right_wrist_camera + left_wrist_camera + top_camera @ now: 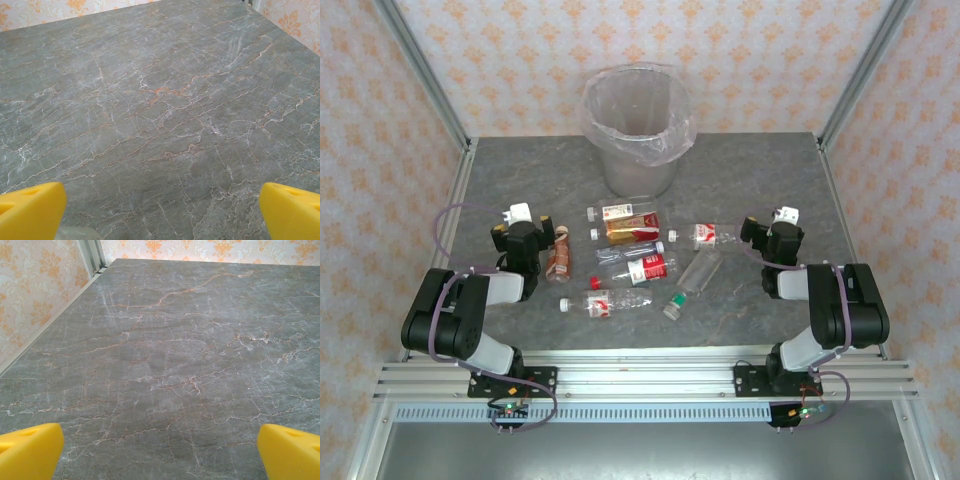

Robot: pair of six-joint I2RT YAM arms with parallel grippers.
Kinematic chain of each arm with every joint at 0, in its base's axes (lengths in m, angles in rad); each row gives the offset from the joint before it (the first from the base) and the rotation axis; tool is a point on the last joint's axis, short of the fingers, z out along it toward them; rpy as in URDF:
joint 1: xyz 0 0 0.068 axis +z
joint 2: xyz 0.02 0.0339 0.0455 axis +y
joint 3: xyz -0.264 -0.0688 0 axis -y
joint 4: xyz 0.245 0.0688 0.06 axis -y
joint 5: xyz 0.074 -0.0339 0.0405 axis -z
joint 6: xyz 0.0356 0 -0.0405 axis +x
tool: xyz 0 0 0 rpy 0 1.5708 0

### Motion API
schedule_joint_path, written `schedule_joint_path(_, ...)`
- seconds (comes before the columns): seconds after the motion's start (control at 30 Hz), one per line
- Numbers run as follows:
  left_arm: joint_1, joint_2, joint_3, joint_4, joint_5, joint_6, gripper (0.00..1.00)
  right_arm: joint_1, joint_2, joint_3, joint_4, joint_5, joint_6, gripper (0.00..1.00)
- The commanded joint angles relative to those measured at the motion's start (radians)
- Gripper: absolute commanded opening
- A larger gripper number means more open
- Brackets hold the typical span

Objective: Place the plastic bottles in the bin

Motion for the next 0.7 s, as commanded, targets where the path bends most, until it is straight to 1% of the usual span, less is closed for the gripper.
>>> schedule_joint_path(0.0, 0.002, -0.001, 0.000, 0.029, -0.033, 0.013, 1.00, 0.004, -0.011, 0.015, 0.004, 0.018, 0.014, 0.99)
schedule_joint_path(0.33, 0.002, -0.005, 0.000, 0.030, -0.034, 0.015, 1.00, 0.004, -0.018, 0.009, 0.011, 0.013, 0.013, 0.99)
schedule_joint_path(0.43, -0.002, -0.052, 0.050, -0.090, -0.033, 0.019, 1.00, 0.004, -0.060, 0.006, -0.018, 0.019, 0.017, 0.99)
schedule_joint_path(0.5, -0.003, -0.099, 0.134, -0.293, -0.061, 0.012, 1.00, 0.004, -0.114, 0.014, -0.078, 0.023, 0.018, 0.99)
schedule_joint_path(0.53, -0.003, -0.114, 0.156, -0.348, -0.066, 0.013, 1.00, 0.005, -0.136, 0.020, -0.109, 0.023, 0.019, 0.99)
schedule_joint_path(0.6, -0.003, -0.154, 0.168, -0.402, -0.071, 0.018, 1.00, 0.004, -0.185, 0.037, -0.182, 0.018, 0.020, 0.99)
schedule_joint_path(0.67, -0.003, -0.198, 0.176, -0.447, -0.097, -0.024, 1.00, 0.004, -0.228, 0.052, -0.246, 0.034, 0.039, 0.99)
